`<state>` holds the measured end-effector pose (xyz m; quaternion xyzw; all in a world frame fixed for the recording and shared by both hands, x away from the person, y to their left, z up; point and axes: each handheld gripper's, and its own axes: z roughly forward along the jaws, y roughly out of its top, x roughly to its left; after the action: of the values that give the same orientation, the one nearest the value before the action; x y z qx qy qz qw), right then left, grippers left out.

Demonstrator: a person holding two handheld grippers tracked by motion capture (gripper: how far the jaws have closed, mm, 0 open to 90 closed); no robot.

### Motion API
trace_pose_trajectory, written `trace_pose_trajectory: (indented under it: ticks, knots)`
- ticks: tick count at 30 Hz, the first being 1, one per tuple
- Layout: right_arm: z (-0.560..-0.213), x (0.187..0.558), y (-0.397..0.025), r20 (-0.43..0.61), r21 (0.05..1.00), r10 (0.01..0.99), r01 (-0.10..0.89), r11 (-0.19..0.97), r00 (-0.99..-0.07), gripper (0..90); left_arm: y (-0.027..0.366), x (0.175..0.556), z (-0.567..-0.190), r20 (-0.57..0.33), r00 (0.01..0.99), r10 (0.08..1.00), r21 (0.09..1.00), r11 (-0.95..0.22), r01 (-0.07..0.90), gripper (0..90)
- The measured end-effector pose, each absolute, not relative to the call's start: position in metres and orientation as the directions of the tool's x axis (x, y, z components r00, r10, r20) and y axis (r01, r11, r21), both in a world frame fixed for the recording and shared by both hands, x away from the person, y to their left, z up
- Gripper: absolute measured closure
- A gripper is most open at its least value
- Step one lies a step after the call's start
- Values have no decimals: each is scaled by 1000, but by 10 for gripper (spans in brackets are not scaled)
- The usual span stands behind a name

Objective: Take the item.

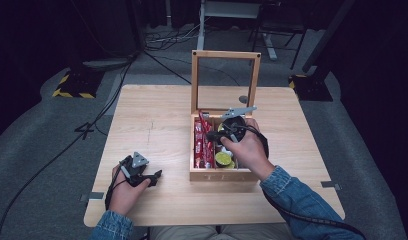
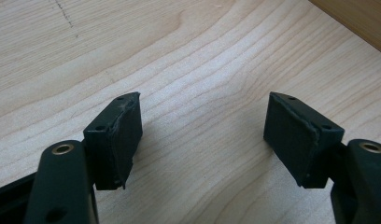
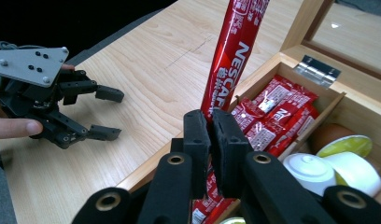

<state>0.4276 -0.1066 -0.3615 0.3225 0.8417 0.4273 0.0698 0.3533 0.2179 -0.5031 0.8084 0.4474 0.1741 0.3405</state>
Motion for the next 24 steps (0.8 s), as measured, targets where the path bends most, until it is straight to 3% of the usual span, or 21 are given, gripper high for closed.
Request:
trace_pose_trajectory:
  ticks: [24]
  knots:
    - [-336, 424, -175, 100, 801, 674, 461, 382, -732, 848, 218, 356, -503, -22, 539, 842, 708, -367, 604, 283]
